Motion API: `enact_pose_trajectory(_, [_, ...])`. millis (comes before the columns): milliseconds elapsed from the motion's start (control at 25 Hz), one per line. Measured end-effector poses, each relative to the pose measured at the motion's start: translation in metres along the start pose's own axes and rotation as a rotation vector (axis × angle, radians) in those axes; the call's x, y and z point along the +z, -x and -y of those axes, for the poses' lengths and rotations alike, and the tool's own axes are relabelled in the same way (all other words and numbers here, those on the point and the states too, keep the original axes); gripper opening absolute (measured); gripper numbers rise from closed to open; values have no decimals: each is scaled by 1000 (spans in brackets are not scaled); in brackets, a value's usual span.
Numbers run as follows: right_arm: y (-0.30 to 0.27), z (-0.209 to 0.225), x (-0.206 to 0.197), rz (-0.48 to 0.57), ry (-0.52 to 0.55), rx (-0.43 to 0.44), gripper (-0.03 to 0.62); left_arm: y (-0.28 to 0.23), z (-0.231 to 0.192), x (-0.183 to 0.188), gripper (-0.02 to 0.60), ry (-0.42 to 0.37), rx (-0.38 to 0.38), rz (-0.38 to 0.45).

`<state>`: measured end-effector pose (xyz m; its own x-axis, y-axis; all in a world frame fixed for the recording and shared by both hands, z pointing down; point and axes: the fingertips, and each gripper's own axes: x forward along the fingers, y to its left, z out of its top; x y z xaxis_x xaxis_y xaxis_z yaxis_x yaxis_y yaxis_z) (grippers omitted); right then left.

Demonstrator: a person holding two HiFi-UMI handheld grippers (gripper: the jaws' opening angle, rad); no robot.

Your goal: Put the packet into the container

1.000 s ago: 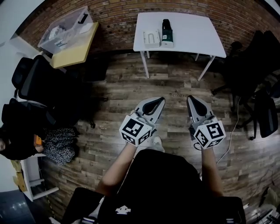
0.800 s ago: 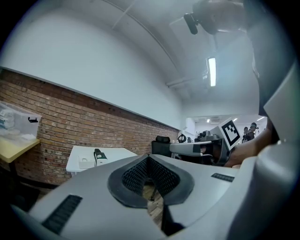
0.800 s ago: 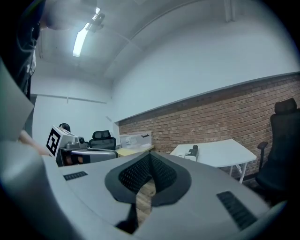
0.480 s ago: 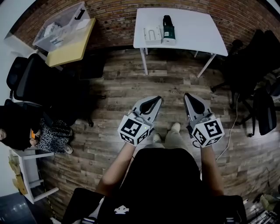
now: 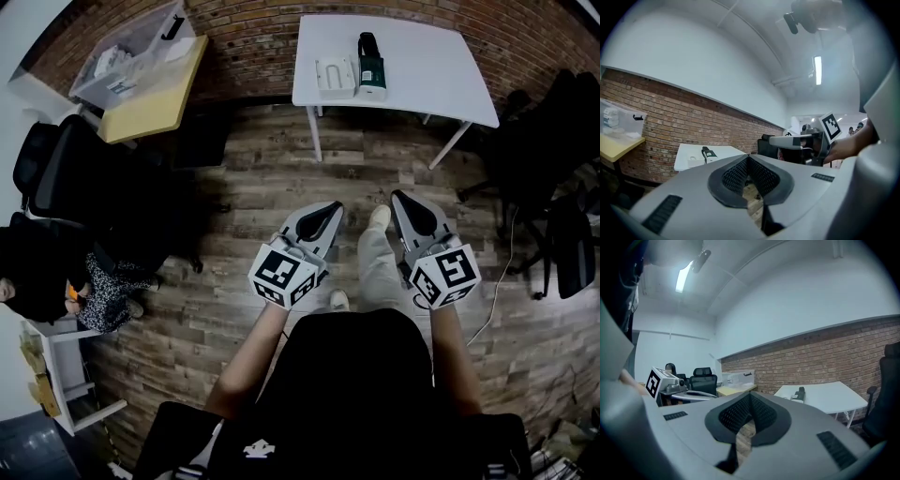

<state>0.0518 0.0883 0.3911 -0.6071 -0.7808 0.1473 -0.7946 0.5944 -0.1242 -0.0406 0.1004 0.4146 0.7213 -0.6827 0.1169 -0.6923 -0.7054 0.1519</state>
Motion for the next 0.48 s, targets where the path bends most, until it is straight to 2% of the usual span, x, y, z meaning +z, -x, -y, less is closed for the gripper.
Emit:
enact_pose_trajectory(320, [-42,35,1,6,-16,14,5,-34,-34,-5,6,12,15,-20])
enact_pose_trajectory(480, [-70,68,1,6,-31,22,5,-70,-55,-8,6,14,18,-42])
